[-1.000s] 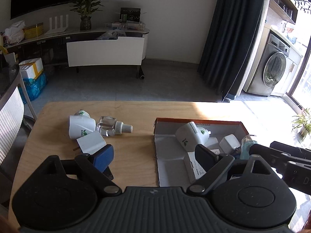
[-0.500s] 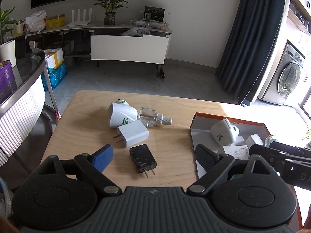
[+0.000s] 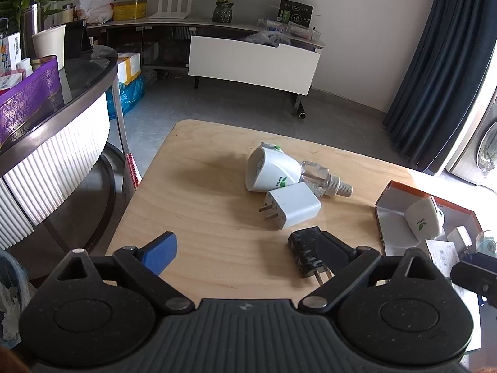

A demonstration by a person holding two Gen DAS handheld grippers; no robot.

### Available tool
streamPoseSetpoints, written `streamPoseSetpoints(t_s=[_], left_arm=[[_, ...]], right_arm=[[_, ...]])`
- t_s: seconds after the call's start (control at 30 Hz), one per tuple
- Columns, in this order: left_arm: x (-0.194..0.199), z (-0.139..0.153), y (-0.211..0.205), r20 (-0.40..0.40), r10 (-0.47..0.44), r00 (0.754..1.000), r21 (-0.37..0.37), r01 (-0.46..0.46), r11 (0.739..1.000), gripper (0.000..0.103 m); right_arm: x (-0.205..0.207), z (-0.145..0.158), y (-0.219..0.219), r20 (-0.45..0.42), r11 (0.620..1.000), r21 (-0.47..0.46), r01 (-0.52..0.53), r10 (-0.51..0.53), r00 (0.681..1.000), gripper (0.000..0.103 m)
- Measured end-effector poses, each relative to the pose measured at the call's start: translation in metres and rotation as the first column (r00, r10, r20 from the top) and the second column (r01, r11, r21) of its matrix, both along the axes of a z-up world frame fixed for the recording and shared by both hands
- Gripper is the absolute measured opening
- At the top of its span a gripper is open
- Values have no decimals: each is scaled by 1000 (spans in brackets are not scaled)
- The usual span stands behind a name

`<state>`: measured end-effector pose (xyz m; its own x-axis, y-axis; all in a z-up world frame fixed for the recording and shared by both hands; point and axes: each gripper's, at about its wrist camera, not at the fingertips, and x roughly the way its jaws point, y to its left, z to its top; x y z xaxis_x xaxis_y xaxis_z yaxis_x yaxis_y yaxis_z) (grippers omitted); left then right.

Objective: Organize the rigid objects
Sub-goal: 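Move both tools back over the table toward the remaining plugs, then grasp the white plug socket with the left tool while the right tool grasps the black charger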

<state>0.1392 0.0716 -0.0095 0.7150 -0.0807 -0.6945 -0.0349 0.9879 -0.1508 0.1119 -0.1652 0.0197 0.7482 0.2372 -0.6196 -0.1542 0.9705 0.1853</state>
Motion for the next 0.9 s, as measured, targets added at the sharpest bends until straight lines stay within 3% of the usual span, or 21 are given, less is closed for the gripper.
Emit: streamPoseSetpoints(t_s=[0.13, 0.4, 0.67, 0.8, 0.87, 0.9], left_arm=[[25, -2, -1, -1, 8, 1000, -14, -8, 1000, 103], [87, -16, -17, 1, -50, 999, 57, 49, 997, 103], [110, -37, -20, -5, -64, 998, 78, 65, 995, 103], [112, -44, -15, -15, -59, 998, 67, 59, 996, 92], [111, -43, -16, 9, -66, 998, 86, 65, 994, 83], [111, -42, -16, 21, -71, 997, 81, 69, 994, 72]], right_arm=[[1, -3, 3, -7, 1000, 7, -10, 10, 1000, 74], [0, -6, 4, -9, 1000, 12, -25, 25, 1000, 76], [7, -11, 5, -17, 1000, 8, -27, 27, 999, 76], [12, -18, 7, -32, 999, 15, -29, 30, 999, 76], [15, -21, 11, -42, 999, 18, -37, 37, 998, 76], [16, -23, 13, -46, 999, 18, -41, 42, 998, 76]])
